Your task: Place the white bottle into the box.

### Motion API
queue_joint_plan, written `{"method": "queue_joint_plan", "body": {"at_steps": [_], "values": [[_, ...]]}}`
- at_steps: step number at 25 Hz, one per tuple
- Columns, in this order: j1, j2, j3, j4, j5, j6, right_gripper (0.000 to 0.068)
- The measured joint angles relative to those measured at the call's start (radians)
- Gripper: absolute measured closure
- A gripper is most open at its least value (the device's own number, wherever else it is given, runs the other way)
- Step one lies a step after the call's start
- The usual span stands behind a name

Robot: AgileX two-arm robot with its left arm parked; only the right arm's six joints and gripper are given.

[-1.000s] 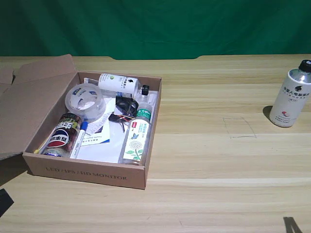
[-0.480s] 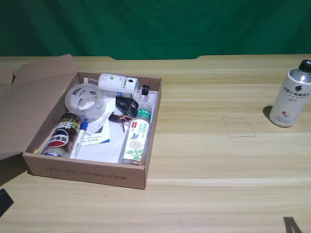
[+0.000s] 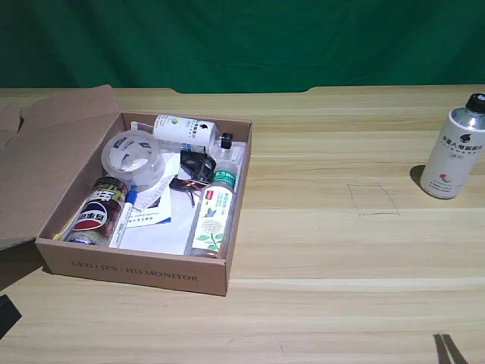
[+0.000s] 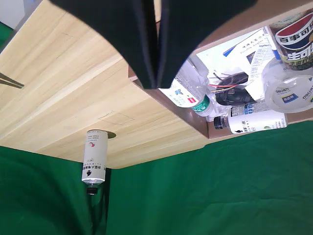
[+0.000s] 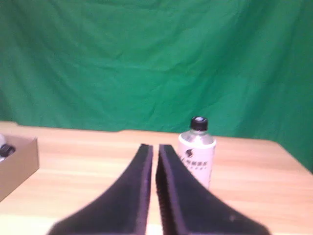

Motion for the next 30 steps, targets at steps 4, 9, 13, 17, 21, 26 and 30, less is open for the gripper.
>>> {"method": "queue_joint_plan", "body": {"at_steps": [4,9,13,17,21,26,30], "values": [[0.0,0.167,-0.027,-0.001,-0.072,0.0,0.0454],[0.0,0.354,-0.108,-0.002,-0.016,0.017,0.0083],[0.0,0.486,-0.18,-0.001,0.049,0.042,0.0006],[0.0,0.647,-0.271,0.0,0.058,0.052,0.0004],[0.0,0.813,-0.359,0.001,0.112,0.11,0.0004],[0.0,1.06,-0.502,0.006,0.181,0.146,0.0008],[0.0,1.218,-0.59,0.008,0.212,0.148,0.0013]]}}
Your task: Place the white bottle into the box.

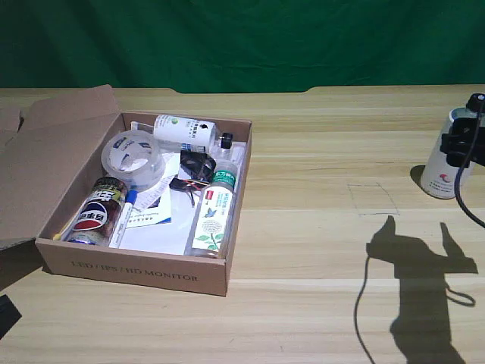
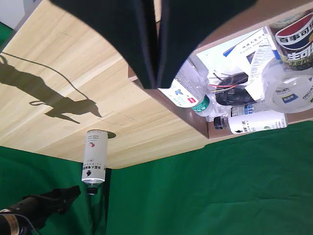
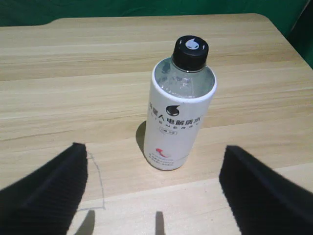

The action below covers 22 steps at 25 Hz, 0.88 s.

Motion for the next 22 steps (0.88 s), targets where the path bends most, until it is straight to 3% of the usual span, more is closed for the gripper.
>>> {"method": "queue_joint_plan", "body": {"at_steps": [7,12,22], "values": [[-0.002,0.188,-0.119,0.004,0.077,0.036,0.0015],[-0.052,0.275,-0.163,0.005,0.076,0.104,0.0026],[-0.101,0.388,-0.233,0.005,0.028,0.11,0.0033]]}}
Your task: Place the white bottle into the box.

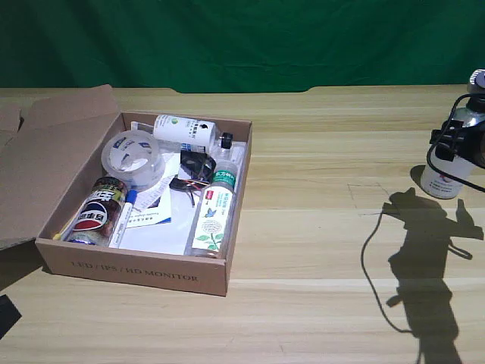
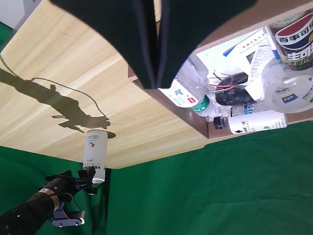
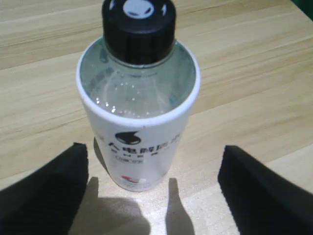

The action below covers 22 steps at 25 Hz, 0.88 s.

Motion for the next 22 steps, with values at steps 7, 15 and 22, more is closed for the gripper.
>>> {"method": "queue_joint_plan", "body": {"at_steps": [7,15,22], "values": [[-0.002,0.052,-0.029,-0.001,0.0,0.0,0.0044],[-0.002,0.131,-0.054,-0.001,0.006,0.0,0.0051],[-0.002,0.193,-0.103,-0.001,0.027,0.0,0.0059]]}}
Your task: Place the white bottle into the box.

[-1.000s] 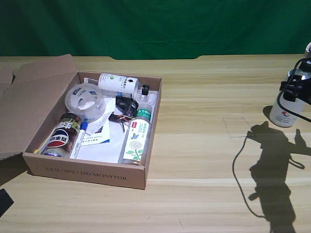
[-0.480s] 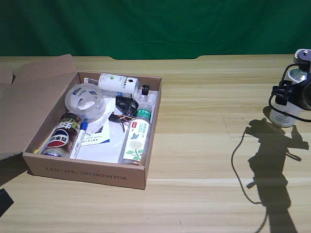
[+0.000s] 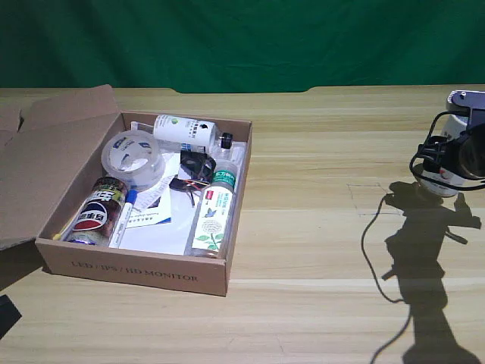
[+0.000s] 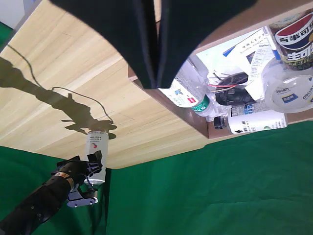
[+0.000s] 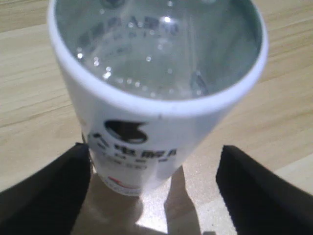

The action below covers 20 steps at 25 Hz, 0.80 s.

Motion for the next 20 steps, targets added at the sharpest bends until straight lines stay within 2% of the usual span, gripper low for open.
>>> {"method": "queue_joint_plan", "body": {"at_steps": [12,20], "values": [[0.0,0.117,-0.079,0.0,0.023,0.0,0.0074],[-0.001,0.15,-0.083,0.001,0.1,0.004,0.016]]}}
